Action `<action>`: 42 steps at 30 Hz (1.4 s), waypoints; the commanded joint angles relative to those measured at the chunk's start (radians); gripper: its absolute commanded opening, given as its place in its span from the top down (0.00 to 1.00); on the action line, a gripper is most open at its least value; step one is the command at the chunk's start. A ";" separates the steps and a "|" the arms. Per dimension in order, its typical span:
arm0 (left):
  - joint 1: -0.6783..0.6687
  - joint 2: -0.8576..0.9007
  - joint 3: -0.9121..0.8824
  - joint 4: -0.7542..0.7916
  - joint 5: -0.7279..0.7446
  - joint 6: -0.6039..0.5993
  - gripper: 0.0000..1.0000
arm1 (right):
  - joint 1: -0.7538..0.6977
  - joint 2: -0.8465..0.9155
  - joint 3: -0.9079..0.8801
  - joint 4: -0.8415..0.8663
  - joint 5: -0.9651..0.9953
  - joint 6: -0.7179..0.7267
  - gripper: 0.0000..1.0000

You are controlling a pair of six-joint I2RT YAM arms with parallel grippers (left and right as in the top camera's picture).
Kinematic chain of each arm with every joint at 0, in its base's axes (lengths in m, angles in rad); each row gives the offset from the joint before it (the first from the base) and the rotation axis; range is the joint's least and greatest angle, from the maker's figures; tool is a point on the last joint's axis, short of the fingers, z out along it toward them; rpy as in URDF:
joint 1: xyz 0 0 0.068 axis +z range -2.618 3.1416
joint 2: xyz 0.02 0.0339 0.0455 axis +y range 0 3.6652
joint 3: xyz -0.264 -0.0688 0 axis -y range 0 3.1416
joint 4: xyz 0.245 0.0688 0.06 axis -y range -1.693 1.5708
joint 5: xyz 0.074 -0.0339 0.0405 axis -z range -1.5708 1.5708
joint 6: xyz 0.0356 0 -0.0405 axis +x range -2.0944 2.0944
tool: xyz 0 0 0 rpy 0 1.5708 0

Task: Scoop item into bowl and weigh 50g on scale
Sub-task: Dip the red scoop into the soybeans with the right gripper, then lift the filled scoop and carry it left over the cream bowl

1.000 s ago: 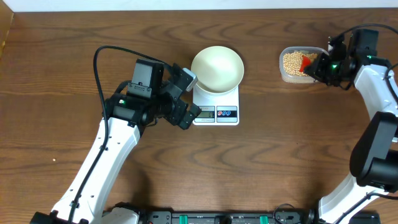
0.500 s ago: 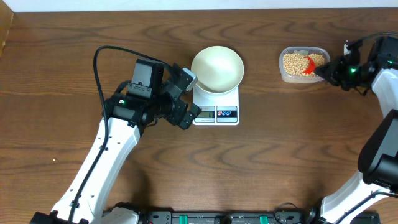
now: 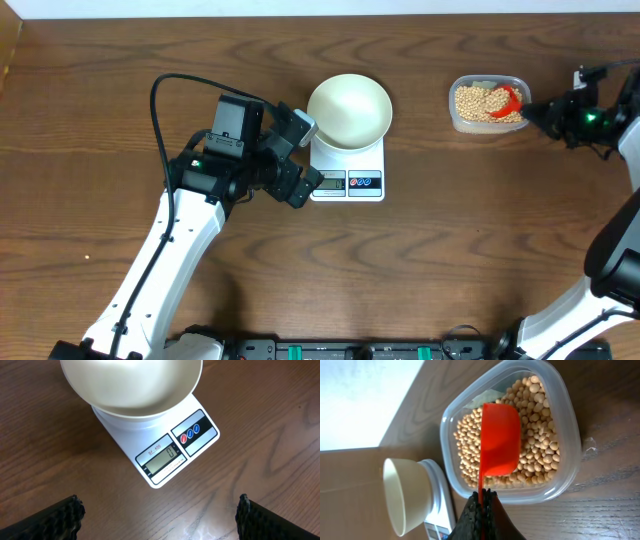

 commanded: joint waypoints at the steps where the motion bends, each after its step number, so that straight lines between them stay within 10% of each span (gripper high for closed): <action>1: 0.001 0.000 0.002 -0.002 0.002 -0.005 0.01 | -0.030 0.011 -0.002 0.004 -0.109 -0.021 0.99; 42: 0.001 0.000 0.002 -0.002 0.002 -0.005 0.01 | 0.019 0.011 -0.002 0.023 -0.568 0.021 0.99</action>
